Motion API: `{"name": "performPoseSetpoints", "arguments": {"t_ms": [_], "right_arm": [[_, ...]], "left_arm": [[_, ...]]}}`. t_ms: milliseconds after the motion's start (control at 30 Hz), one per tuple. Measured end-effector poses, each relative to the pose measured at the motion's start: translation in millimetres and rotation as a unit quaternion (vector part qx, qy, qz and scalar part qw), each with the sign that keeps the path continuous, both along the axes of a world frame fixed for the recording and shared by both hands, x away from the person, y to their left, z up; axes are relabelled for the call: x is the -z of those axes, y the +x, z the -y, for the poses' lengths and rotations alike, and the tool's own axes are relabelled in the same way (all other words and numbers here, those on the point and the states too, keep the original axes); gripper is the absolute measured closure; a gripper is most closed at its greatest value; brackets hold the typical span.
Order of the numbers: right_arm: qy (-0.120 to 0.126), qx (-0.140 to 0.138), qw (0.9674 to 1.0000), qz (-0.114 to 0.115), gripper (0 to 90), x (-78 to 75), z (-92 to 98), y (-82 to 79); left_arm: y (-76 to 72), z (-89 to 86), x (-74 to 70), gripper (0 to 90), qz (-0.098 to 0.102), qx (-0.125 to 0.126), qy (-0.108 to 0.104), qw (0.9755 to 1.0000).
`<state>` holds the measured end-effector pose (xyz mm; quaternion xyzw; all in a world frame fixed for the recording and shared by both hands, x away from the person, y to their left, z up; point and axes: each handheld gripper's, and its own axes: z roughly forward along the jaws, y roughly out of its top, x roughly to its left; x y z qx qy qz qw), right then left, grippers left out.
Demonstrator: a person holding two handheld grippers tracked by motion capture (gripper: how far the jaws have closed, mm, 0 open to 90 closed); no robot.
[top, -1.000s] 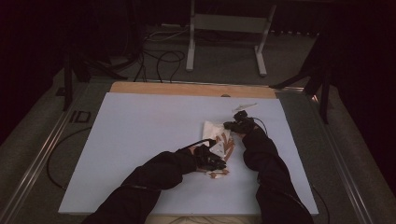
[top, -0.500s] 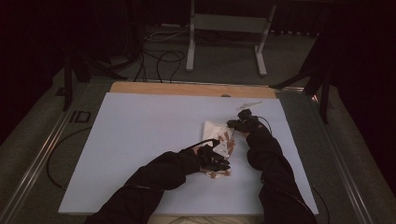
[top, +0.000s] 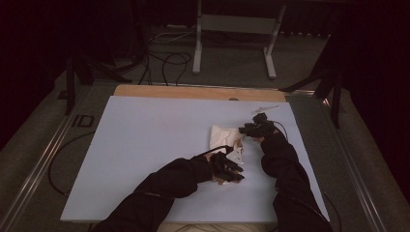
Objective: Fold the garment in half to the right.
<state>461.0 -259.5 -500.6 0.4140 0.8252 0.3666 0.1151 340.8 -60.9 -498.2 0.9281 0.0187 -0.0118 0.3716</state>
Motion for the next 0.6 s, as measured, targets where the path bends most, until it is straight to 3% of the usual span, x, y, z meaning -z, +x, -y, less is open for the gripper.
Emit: {"name": "performPoseSetpoints", "arguments": {"t_ms": [267,433,600], "right_arm": [[0.013,0.009,0.9999,0.003,42.5,-10.1,4.5,-4.6],[0.024,0.002,0.9996,0.015,40.1,-24.8,-0.6,-10.7],[0.033,-0.016,0.9991,0.023,39.7,-35.2,-8.5,-18.1]], "left_arm": [[-7.6,-9.5,-10.4,45.2,0.020,-0.009,-0.016,0.9996],[-8.2,-20.6,-17.6,34.4,0.005,-0.025,-0.029,0.9992],[-10.7,-33.9,-22.4,16.3,-0.001,-0.024,-0.036,0.9991]]}}
